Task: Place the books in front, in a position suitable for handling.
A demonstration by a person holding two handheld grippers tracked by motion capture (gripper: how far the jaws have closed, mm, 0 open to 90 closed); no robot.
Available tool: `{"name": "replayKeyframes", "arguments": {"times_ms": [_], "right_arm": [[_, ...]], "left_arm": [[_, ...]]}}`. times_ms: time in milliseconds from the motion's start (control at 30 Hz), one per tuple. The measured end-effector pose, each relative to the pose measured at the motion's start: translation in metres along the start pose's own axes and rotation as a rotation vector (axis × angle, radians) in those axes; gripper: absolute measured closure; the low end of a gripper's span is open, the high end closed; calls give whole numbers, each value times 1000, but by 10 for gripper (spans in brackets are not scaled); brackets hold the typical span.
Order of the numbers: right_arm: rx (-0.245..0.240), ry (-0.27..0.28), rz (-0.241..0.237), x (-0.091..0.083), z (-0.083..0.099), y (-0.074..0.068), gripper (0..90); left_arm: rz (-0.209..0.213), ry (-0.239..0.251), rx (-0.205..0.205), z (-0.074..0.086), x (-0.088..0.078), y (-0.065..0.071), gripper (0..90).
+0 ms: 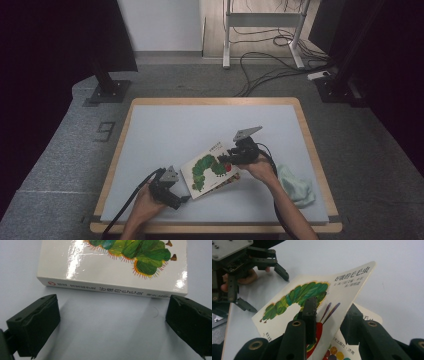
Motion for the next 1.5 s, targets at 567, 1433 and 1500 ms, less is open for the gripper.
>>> {"name": "replayKeyframes", "arguments": {"times_ms": [567, 1433, 1500], "right_arm": [[-84, 60, -59, -16, -4, -14, 721], [-60, 16, -25, -38, 10, -29, 632], [-47, -3, 3, -38, 14, -27, 601]], "left_arm": [[43, 43, -71, -5, 1, -3, 0], [48, 60, 40, -21, 14, 20, 17], [45, 63, 45, -22, 13, 22, 35]]}}
Point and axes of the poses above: each handheld gripper's, and its own axes: x roughly forward along the jaws, z roughly out of its underside, y roughly to its right, the point moved 1 cm from there along x, roughly forward along the jaws, and after that the axes turned 15 degrees about y, right-handed, at the moved point
